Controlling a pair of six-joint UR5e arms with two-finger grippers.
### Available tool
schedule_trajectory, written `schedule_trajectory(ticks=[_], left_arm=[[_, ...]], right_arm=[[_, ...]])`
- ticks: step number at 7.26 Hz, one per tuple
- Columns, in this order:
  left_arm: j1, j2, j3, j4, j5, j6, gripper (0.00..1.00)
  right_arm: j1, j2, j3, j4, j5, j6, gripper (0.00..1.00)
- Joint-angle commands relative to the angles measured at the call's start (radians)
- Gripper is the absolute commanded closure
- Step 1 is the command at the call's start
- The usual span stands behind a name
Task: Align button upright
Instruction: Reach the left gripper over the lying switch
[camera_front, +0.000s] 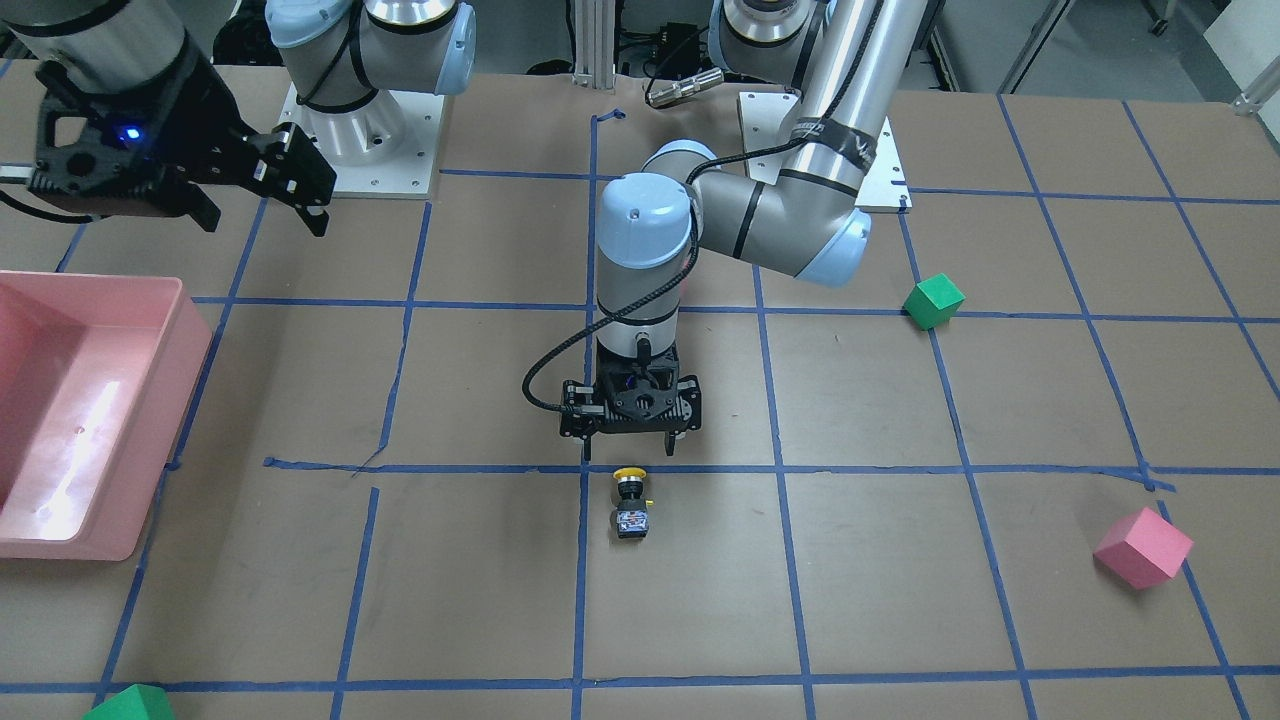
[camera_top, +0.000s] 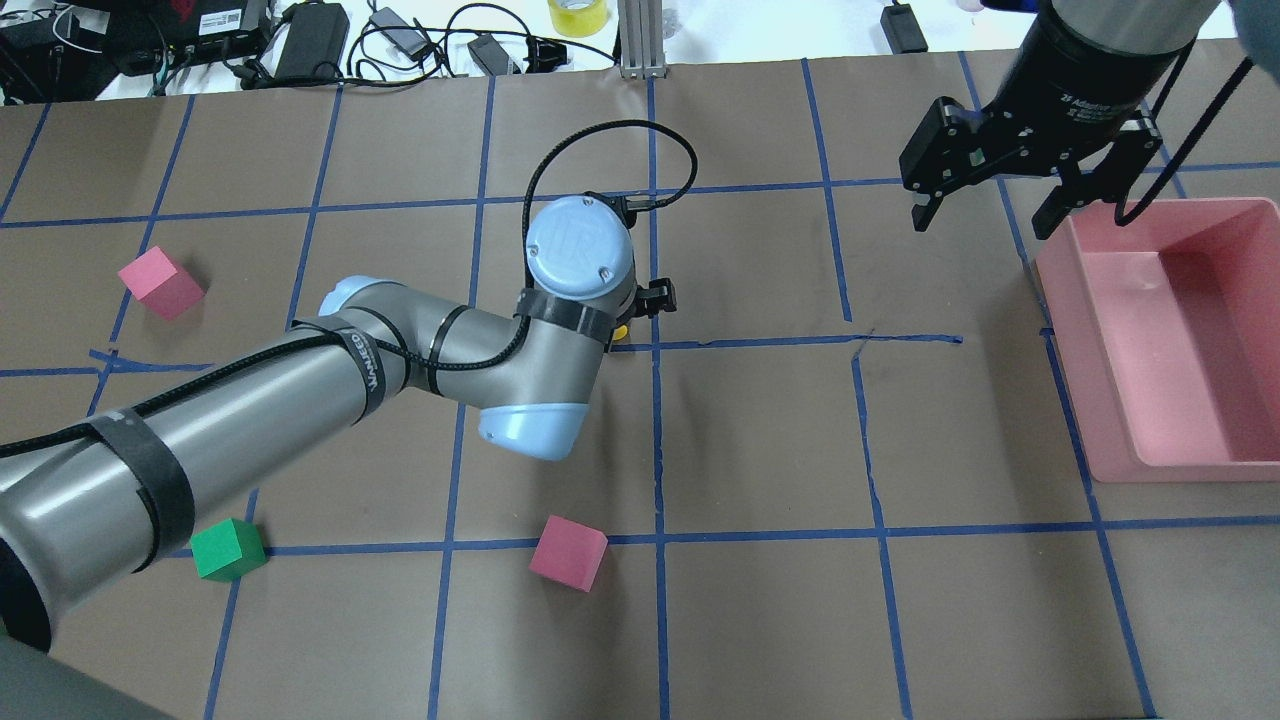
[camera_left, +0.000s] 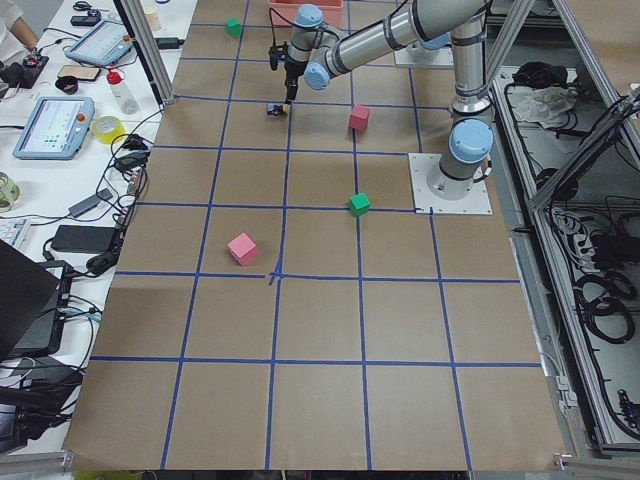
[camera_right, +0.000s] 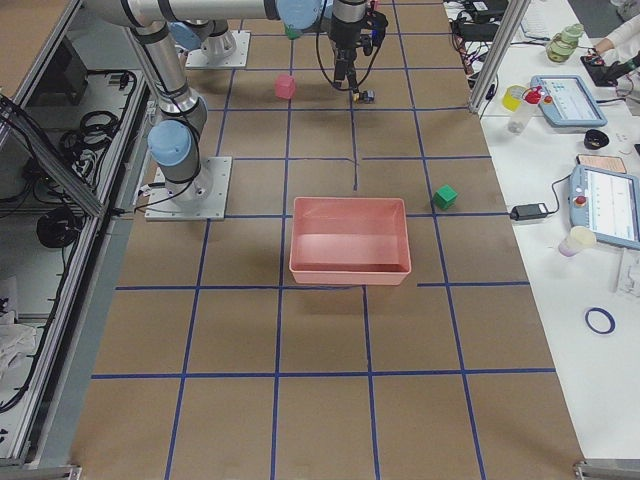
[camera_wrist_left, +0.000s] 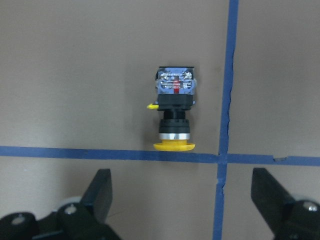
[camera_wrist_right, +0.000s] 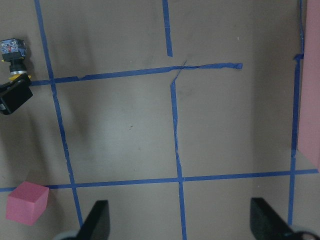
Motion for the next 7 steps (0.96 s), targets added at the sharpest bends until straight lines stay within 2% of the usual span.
schedule_trajectory(ticks=[1,2,3,4,5,7], left_arm=[[-0.029,0.004,-0.236,0.431,0.055,0.040,0.00],[-0.051,0.004,-0.307,0.562,0.078,0.049,0.00],[-0.077,-0.004,-0.329,0.697,0.087,0.086,0.00],[-0.089,-0.012,-0.355,0.753,0.090,0.102,0.00],[-0.089,-0.025,-0.378,0.778,0.092,0.091,0.05],[-0.092,-0.070,-0.336,0.777,0.102,0.027,0.05]], right_arm=[[-0.010,0.020,0.009,0.005,-0.001,0.001,0.00],[-0.010,0.021,0.012,0.016,0.014,-0.005,0.00],[-0.010,0.027,0.018,0.016,0.011,0.000,0.00],[-0.011,0.033,0.020,0.016,0.013,-0.003,0.00],[0.004,0.043,0.024,0.007,0.017,0.012,0.00],[0.004,0.038,0.026,0.014,0.005,0.006,0.00]])
